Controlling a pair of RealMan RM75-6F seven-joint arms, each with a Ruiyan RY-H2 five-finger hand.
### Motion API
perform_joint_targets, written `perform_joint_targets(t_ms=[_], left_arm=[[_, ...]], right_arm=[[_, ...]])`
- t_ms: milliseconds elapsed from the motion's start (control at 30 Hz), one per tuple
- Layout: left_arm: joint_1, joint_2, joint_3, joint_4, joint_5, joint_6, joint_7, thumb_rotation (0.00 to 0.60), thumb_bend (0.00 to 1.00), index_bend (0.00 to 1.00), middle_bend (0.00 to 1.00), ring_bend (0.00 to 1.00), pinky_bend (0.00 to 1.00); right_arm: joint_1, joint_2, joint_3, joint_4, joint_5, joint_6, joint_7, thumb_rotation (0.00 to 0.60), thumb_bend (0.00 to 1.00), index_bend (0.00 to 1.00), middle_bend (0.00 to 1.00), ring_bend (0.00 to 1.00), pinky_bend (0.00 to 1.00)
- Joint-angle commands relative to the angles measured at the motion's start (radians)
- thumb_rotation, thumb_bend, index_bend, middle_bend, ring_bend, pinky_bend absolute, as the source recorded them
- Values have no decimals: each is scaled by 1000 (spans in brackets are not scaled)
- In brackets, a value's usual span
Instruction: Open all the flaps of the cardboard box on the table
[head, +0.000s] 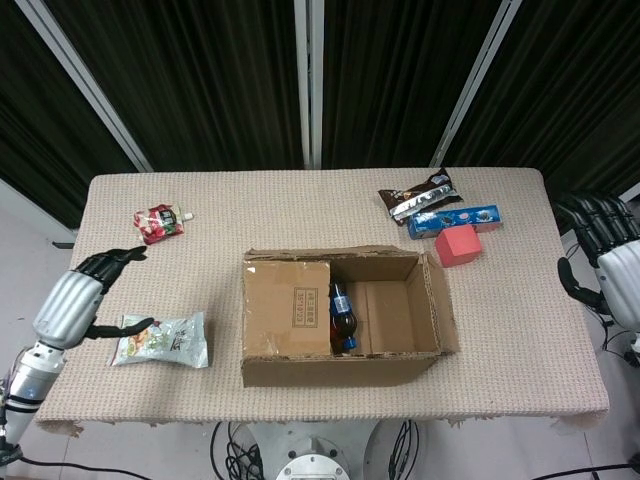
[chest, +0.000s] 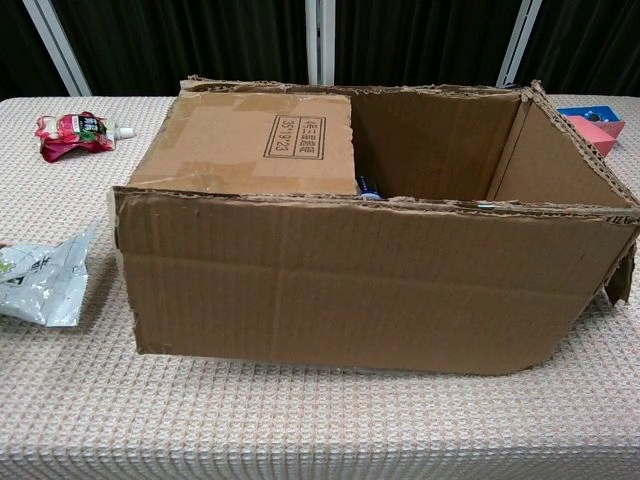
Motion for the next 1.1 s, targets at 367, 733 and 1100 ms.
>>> perform_joint_targets(t_ms=[367,733,1100], left_arm=[[-451,37,-144,-247,188,-435,211,579,390,124,222,183,263],[-694,-127,-195,-191,100,-715,411,600,490,126,226,182,264],[-824,-206,-184,-89,-5,-896,592,600,550,126,240,182,265]], right_arm=[[-76,31,35,-11,23,77,61,600,477,0,0,0,0],[-109,14,43,50,37,75,111,600,477,0,0,0,0],[-117,-20,56,96,37,67,140,600,477,0,0,0,0]])
